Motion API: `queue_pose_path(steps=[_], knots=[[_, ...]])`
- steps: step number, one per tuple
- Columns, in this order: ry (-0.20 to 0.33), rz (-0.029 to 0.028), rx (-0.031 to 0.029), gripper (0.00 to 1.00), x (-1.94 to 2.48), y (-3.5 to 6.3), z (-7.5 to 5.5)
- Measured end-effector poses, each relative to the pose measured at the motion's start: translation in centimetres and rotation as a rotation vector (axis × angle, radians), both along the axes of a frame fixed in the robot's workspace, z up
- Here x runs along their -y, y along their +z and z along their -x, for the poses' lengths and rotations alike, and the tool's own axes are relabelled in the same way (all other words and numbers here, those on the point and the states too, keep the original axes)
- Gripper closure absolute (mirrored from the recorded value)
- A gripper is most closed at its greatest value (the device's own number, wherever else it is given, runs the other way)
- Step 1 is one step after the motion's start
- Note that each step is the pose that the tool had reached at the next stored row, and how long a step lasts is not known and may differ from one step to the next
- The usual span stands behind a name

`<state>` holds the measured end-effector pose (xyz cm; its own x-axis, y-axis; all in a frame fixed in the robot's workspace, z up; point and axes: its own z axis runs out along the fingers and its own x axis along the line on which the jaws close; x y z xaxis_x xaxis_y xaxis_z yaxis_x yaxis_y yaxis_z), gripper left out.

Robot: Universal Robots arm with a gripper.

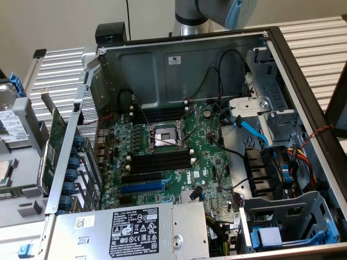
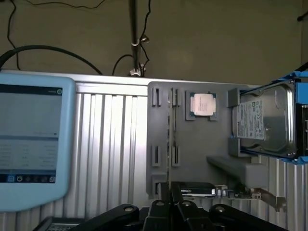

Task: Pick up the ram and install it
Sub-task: 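Pick up the ram and move it above insertion slot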

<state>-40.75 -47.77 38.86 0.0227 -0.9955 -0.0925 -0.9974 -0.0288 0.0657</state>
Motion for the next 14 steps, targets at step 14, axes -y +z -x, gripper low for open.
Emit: queue_pose_path(steps=[14], knots=[[0.0, 0.0, -0.0122, 0.87, 0.11, 4.64, -6.0]])
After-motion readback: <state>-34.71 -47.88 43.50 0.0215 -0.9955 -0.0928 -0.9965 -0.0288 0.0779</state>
